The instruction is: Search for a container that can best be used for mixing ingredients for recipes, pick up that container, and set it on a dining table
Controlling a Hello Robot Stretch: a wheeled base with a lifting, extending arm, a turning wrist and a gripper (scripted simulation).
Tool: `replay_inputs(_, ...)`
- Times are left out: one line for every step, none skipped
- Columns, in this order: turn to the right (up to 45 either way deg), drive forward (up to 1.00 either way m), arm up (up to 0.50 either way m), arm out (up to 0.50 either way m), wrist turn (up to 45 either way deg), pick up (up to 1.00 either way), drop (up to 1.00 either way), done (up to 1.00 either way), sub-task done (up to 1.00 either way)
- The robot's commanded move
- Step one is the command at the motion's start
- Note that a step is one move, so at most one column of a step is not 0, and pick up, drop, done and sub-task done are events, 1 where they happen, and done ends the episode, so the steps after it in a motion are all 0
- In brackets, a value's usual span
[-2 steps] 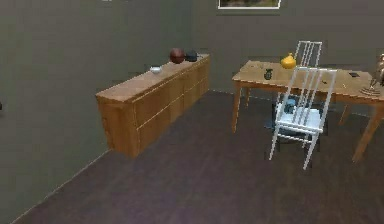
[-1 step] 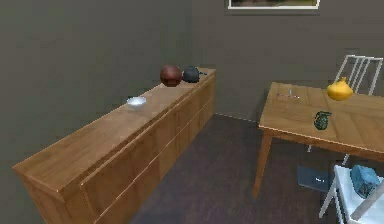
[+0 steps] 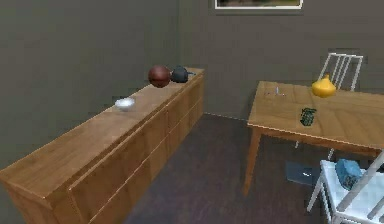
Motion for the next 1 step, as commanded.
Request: replay_inputs(0.0,0.7,0.0,0.0,0.0,0.0,0.0,0.0,0.0)
